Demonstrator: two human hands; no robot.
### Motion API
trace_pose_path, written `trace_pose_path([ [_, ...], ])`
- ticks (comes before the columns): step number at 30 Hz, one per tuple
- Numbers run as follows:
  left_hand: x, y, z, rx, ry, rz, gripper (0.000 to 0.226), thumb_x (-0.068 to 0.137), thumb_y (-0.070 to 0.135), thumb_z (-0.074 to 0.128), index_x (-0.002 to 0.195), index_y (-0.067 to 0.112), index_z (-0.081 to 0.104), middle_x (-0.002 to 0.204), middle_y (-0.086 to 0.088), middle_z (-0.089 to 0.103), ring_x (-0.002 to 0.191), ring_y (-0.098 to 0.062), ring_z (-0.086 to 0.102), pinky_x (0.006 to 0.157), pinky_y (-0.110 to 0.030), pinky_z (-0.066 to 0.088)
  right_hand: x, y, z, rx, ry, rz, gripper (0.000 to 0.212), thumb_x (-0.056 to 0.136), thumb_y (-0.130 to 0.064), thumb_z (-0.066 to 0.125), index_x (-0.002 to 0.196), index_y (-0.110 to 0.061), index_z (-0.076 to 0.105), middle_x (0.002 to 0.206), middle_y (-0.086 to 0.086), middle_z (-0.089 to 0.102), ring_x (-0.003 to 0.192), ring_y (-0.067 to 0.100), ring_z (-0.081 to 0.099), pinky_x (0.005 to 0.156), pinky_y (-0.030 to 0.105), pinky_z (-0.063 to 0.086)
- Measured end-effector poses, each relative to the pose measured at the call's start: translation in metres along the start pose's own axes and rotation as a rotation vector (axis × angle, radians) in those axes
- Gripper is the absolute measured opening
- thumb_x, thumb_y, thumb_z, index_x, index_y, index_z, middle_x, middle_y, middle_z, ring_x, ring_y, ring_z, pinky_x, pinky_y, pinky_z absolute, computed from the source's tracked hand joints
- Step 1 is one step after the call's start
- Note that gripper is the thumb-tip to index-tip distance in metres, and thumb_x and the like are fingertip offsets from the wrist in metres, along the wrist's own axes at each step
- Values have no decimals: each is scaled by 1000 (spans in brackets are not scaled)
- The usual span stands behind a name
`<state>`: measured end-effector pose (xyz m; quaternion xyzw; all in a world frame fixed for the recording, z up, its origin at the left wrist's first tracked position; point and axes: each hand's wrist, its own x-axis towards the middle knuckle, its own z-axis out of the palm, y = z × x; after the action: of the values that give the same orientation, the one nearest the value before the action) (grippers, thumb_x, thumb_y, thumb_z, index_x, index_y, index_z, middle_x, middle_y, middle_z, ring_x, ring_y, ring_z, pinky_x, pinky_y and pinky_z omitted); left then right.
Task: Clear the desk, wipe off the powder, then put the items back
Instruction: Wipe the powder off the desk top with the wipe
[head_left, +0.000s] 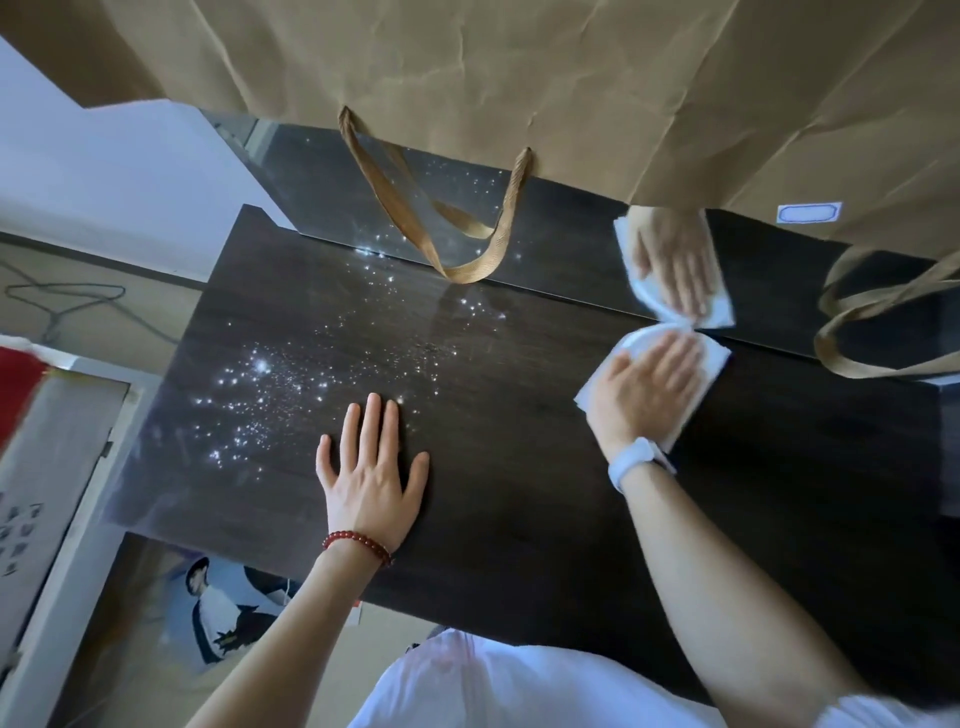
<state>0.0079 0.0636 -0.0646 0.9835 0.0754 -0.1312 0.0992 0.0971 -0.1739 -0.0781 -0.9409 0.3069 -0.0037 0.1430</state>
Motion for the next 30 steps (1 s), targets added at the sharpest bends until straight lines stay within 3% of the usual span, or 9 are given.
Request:
trace_pose_path([
  [4,3,-3,-6,-79,31,17,65,84,48,9,142,23,26,153,3,20,142,-17,12,113,-42,5,-35,-71,31,-60,-52,-315,58,88,-28,27,135,6,34,140,26,39,131,35,36,109,46,27],
  [9,4,-23,-26,-217,123,12,60,86,40,17,133,14,43,143,-4,41,133,-23,34,108,-43,23,-59,-140,50,-89,-133,-594,60,86,-32,22,134,0,38,140,17,44,132,28,38,109,41,31],
  [12,10,-50,-34,-242,187,-57,55,86,38,22,126,13,50,137,-7,49,128,-28,41,106,-46,26,-77,-147,58,-154,-149,-795,58,89,-33,23,139,-5,32,145,12,37,135,24,33,113,39,23],
  [15,20,-80,-39,-258,201,-118,47,87,30,30,126,12,50,137,-10,47,127,-30,40,107,-49,24,-100,-108,55,-147,-167,-933,55,91,-32,29,139,-6,31,145,12,37,135,26,33,111,39,18],
  [18,36,-109,-46,-246,210,-155,47,86,27,33,128,11,48,138,-13,45,131,-30,35,109,-48,20,-91,-77,43,-177,-70,-652,57,90,-32,27,137,-1,33,142,18,39,131,31,38,110,43,24],
  [22,65,-151,-59,-267,197,-167,46,91,23,37,134,10,39,146,-12,35,137,-28,25,111,-48,14,-78,-117,42,-94,-26,-213,54,93,-27,31,138,3,29,146,24,31,135,36,29,110,50,24],
  [25,84,-185,-68,-271,93,-214,52,94,23,39,142,12,22,153,-8,20,141,-24,13,114,-47,8,-86,-182,57,-67,-1,-193,56,90,-26,32,136,6,29,144,26,33,134,37,31,110,49,25],
  [27,92,-204,-70,-298,-18,-227,56,95,28,35,144,14,12,154,-5,17,141,-22,14,114,-46,7,-93,-230,74,-42,-5,-173,58,89,-26,32,136,7,29,143,26,34,134,37,30,110,48,24],
  [30,98,-218,-73,-528,-200,-193,54,97,32,31,145,19,11,150,-8,29,132,-31,35,106,-40,27,-110,-291,97,-13,5,-136,61,87,-28,28,136,8,28,144,27,32,135,37,27,112,46,22],
])
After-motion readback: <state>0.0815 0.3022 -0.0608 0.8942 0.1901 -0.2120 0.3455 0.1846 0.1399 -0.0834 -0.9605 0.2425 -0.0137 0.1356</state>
